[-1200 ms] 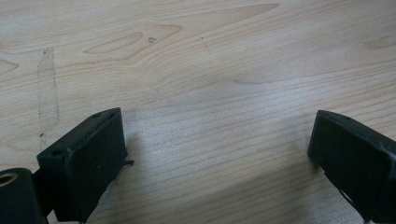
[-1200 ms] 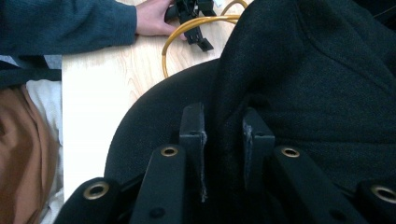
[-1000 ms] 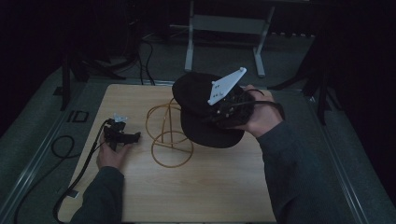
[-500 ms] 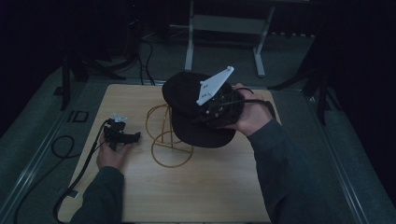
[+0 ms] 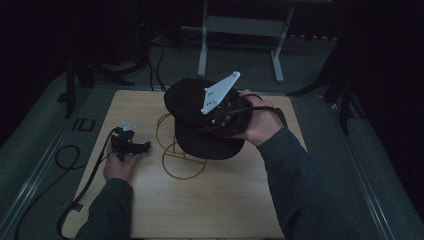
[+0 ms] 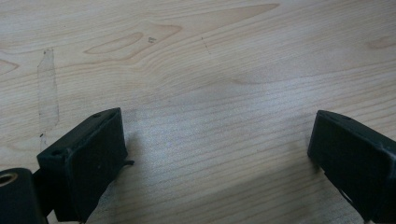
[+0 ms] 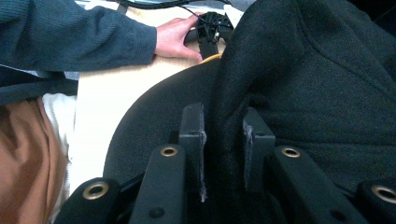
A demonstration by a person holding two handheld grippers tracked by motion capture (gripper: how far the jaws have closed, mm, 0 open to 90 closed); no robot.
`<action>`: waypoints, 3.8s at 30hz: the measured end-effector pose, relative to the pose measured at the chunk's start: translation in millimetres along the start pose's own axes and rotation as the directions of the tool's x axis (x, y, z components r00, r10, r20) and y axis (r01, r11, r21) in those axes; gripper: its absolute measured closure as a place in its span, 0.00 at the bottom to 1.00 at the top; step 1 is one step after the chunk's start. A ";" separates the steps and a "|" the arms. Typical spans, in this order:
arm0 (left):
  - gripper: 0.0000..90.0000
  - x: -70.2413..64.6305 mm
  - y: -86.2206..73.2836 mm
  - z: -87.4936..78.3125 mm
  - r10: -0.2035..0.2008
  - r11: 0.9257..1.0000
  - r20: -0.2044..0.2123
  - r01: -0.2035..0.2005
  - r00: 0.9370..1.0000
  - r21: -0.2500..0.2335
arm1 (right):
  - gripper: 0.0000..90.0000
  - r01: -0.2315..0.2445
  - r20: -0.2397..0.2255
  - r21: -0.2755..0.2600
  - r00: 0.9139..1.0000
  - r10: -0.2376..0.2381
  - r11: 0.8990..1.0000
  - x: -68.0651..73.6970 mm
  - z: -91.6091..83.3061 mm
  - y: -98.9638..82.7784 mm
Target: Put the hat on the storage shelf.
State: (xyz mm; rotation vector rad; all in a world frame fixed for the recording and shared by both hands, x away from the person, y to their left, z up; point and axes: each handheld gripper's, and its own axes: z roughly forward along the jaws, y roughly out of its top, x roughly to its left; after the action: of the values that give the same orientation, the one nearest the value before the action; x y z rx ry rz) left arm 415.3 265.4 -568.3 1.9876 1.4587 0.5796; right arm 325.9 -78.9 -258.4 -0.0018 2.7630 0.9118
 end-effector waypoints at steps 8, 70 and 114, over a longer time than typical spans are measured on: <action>0.04 0.1 0.1 0.0 0.001 1.000 0.000 -0.001 1.000 0.001 | 0.83 0.015 -0.013 0.001 1.000 -0.015 1.000 1.3 7.6 6.1; 0.04 0.0 0.2 0.4 -0.001 1.000 0.000 0.001 1.000 -0.002 | 0.82 0.048 -0.061 0.026 0.997 -0.047 0.998 -0.5 64.5 33.0; 0.04 -0.2 0.3 0.5 -0.004 1.000 0.000 0.004 1.000 -0.004 | 0.75 0.019 -0.080 0.009 0.997 -0.018 1.000 0.3 71.5 21.8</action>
State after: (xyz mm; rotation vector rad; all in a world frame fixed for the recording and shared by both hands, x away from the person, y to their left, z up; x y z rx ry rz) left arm 415.8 265.0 -568.4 1.9810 1.4605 0.5802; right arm 339.6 -19.4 -301.3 -0.0637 2.8353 0.9129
